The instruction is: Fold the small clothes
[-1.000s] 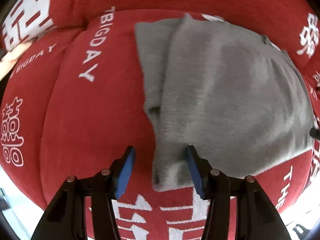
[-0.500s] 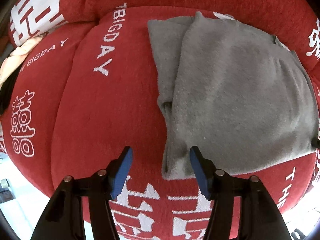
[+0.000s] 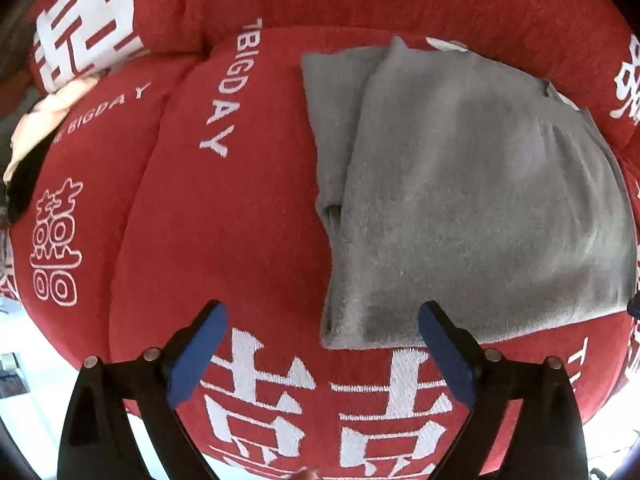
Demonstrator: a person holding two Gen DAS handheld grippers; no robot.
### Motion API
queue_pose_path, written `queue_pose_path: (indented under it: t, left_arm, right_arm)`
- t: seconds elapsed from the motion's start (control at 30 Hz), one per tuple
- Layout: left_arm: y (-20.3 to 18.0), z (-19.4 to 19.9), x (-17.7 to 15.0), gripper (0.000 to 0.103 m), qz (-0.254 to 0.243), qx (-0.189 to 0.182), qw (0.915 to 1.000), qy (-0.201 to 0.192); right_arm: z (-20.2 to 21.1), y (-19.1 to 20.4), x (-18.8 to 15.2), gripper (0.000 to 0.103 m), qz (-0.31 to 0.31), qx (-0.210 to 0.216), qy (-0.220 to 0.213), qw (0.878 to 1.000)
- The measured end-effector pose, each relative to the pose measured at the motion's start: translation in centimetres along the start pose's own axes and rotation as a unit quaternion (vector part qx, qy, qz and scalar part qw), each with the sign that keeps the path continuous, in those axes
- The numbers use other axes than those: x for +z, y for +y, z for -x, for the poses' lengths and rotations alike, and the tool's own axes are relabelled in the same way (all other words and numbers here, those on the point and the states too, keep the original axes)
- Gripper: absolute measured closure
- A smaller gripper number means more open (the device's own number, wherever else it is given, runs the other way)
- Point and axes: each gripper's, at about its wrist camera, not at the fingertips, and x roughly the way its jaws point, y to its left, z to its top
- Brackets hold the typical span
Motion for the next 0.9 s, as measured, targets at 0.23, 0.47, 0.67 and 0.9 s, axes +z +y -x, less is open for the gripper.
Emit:
queue_pose_path:
  t: [0.23,0.47,0.67,0.9]
  left_arm:
    - [2.0,-0.7,-0.6,0.007,0.049,-0.051,0.997,0.032]
    - [4.2,-1.0,-2.1,0.007,0.117,-0.132,0.9831,0.049]
    - [5.6,-1.5,-3.9,0.007,0.198,-0.225,0.9526,0.055]
    - [4.2,-1.7,-5.5,0.006,0.212,-0.284,0.9341,0.037]
  right_arm:
    - [-3.4,4.1,-1.3,0.052,0.011,0.058,0.042,0.997]
    - [-7.8,7.5,-3.0,0.05,-0.025,0.158,0.085,0.983]
    - [-12.9,9.1,-3.5,0.049,-0.116,0.252,0.093,0.956]
    - [-16.0,9.3,-3.3,0.067,-0.194,0.288,0.067,0.935]
